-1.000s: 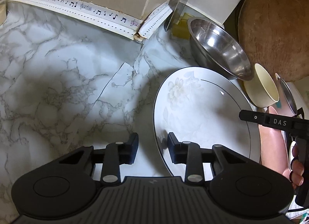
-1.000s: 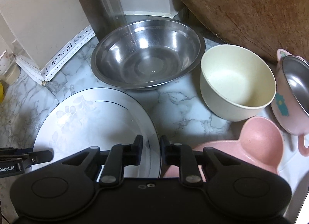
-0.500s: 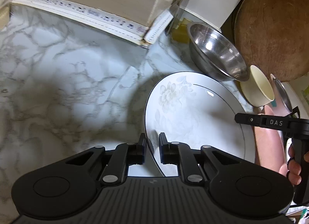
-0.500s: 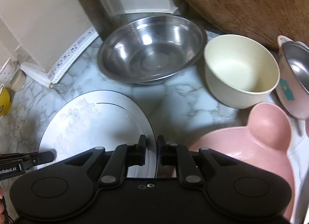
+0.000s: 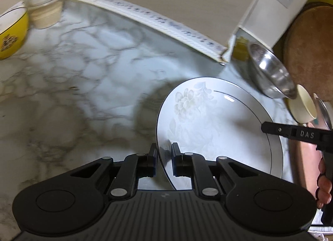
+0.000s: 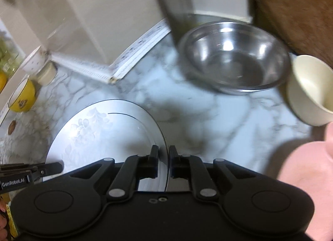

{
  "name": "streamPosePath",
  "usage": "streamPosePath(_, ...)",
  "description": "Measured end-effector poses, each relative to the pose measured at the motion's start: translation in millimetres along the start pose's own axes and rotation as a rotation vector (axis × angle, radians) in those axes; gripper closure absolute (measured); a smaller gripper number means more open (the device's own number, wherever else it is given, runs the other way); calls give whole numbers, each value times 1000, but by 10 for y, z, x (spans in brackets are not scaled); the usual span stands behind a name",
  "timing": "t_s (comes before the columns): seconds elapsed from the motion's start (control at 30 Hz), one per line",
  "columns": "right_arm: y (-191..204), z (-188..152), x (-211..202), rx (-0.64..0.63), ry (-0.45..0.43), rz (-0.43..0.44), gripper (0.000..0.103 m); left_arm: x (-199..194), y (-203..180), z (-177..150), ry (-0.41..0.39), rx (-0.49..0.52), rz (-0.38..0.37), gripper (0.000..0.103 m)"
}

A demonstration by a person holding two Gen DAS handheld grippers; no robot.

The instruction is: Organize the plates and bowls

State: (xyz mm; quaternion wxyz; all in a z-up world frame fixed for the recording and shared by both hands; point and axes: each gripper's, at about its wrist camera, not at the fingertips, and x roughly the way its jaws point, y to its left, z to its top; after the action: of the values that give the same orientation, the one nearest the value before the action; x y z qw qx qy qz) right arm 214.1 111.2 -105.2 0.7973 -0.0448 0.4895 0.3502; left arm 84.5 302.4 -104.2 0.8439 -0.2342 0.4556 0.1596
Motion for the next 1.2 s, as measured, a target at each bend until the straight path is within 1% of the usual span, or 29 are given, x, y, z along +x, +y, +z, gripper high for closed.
streamPosePath(0.2,107,-42,150,-7,17,7,92,26,94,1,-13,3,23,91)
streamPosePath(0.37,131,-42,146,-6,10,5,92,43,106,-11,-9,5,25,91)
streamPosePath(0.47,124,-47,145,11,6,3,92,47,117,-2,-7,-10,19,91)
streamPosePath(0.53,132,-44,151,12,7,2,89,45,113,-4,-8,-8,21,91)
streamPosePath(0.6,132,-46,137,16,2,-3,83,44,93,-12,-13,6,28,91)
streamPosePath(0.67,129,-46,119,12,-6,-19,80,33,81,-24,-17,11,34,91)
streamPosePath(0.73,98,-57,95,21,-7,-28,79,26,82,-25,-23,21,42,90)
streamPosePath(0.83,58,-93,39,34,-16,-32,75,-32,65,-21,-46,47,54,90)
streamPosePath(0.9,49,-117,-16,40,-25,-28,71,-64,67,-12,-49,49,57,88)
streamPosePath(0.97,57,-136,-81,40,-36,-24,68,-113,69,-15,-59,49,64,76)
streamPosePath(1.0,64,-148,-112,38,-42,-22,66,-148,57,-24,-75,60,69,73)
streamPosePath(1.07,80,-173,-177,31,-52,-18,64,-234,10,-53,-105,85,74,54)
streamPosePath(1.13,100,-201,-243,28,-62,-16,61,-323,-35,-81,-138,99,65,43)
streamPosePath(1.2,117,-223,-301,28,-69,-14,57,-389,-96,-96,-156,119,57,43)
